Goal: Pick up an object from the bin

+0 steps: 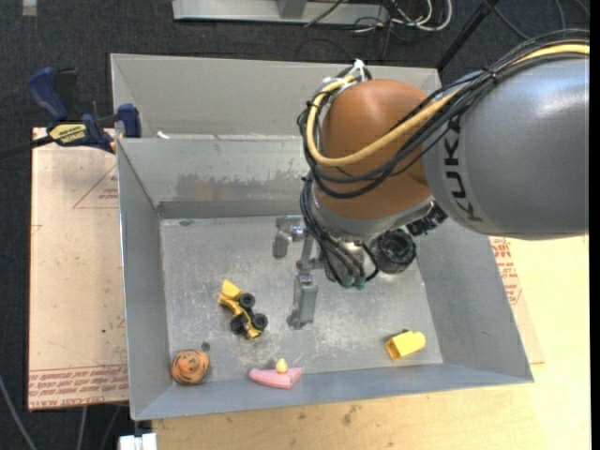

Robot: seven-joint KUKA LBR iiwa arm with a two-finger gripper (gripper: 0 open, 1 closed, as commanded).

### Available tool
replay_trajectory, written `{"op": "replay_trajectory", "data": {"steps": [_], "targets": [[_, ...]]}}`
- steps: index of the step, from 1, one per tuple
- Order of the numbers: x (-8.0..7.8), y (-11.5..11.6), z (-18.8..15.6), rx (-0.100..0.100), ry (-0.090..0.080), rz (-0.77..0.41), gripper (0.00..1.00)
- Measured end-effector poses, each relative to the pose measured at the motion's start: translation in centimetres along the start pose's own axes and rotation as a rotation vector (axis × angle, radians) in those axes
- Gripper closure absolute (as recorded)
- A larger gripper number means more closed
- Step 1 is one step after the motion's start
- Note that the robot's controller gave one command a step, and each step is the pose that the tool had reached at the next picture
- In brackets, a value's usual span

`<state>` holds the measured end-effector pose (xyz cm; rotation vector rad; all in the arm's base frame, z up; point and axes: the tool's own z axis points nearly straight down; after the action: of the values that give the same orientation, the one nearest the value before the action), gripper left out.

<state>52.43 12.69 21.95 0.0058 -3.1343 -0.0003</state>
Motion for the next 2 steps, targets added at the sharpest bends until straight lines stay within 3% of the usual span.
{"op": "replay_trajectory", "data": {"steps": [1,2], "targets": [[-0.2,-0.1,-0.4,-0.001,-0.008,0.004,0.00],[0.0,0.8,6.7,-0.003,-0.011,0.091,0.00]]}}
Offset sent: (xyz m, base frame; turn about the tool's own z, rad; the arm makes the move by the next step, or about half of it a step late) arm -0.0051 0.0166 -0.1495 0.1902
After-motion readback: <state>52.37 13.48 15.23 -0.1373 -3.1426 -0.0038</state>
